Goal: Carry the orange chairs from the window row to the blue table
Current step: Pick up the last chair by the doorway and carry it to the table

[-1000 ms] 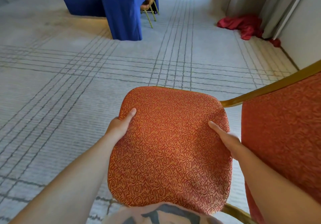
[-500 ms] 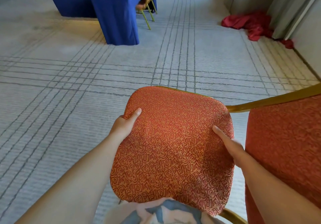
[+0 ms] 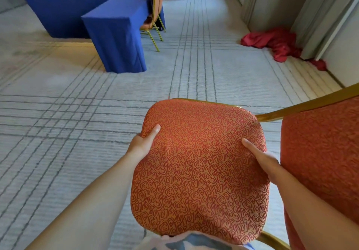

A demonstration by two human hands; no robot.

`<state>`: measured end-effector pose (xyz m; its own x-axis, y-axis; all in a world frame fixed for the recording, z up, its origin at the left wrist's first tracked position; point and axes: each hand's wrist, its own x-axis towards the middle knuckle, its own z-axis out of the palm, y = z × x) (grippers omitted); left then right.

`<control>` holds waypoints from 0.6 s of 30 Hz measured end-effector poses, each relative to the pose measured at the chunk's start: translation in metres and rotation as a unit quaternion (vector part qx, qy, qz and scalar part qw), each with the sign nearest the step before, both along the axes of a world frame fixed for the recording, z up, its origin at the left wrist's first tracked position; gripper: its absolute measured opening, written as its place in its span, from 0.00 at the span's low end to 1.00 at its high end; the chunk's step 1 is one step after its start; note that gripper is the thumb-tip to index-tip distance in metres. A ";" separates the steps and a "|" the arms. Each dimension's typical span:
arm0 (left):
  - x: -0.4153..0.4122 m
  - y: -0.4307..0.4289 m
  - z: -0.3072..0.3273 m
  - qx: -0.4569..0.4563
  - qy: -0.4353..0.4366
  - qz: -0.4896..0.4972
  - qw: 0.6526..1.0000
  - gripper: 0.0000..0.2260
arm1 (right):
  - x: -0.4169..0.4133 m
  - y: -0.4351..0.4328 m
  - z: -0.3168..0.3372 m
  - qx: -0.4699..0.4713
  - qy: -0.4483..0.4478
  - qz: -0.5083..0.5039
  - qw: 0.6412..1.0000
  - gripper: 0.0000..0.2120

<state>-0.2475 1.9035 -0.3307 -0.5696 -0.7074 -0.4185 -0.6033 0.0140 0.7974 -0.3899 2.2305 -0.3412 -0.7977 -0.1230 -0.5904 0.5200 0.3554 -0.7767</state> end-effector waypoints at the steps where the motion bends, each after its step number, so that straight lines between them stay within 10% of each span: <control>1: -0.022 -0.013 -0.004 0.000 0.000 0.005 1.000 0.35 | -0.025 -0.015 -0.004 0.002 -0.003 0.005 1.000 0.52; 18: -0.340 -0.235 -0.006 -0.003 -0.019 0.069 0.997 0.36 | -0.369 -0.253 -0.019 0.012 -0.041 0.036 0.998 0.51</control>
